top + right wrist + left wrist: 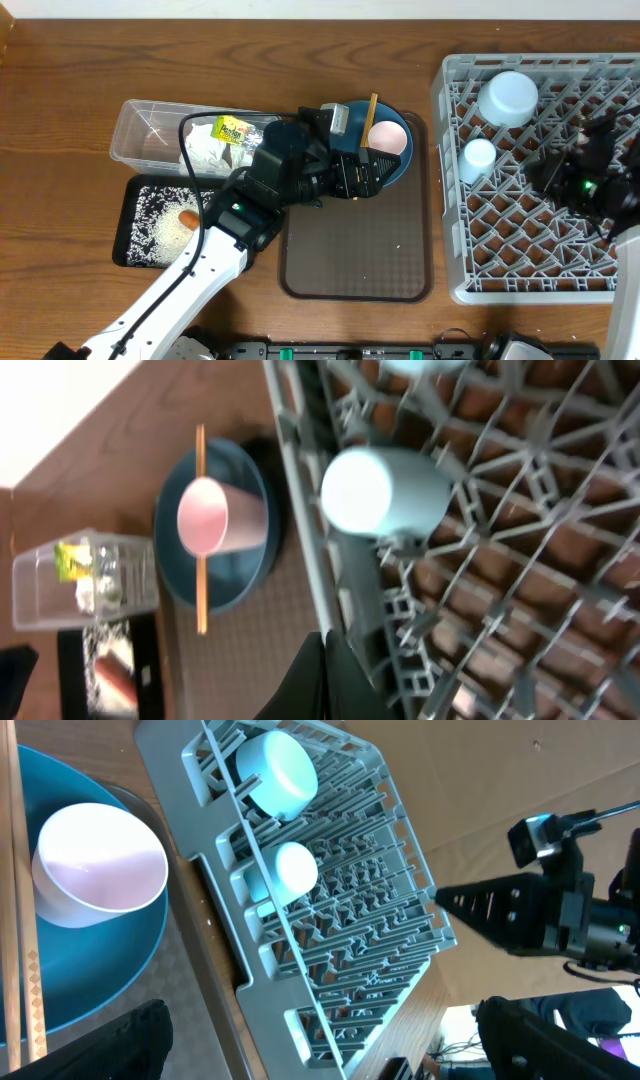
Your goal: Sort waste into correct bins and load items into the dishwasher rack
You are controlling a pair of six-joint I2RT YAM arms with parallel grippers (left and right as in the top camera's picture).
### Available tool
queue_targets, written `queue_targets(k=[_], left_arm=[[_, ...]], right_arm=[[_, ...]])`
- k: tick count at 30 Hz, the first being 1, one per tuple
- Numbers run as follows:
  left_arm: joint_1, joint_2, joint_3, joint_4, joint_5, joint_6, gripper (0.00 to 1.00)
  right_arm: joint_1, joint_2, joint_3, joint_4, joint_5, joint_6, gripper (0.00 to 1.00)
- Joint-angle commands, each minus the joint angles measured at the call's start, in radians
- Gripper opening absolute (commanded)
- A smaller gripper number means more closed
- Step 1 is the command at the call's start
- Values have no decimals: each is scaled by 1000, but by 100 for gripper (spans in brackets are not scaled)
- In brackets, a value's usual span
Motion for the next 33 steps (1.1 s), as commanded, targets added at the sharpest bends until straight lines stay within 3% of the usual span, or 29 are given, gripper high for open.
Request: queue_targets(k=[1,10,18,33], left_arm=[[3,-8,13,1,14,10,100],[3,-8,13,1,14,9,100],[3,-8,13,1,14,10,100],[3,-8,13,1,14,10,100]], right_arm=[[16,-12,0,-18,-10,-21,3],[40,-12,0,-130,-10,-27,3],[72,-12,0,-239,0,-124,4],[113,-12,-2,-293,69,-127,3]])
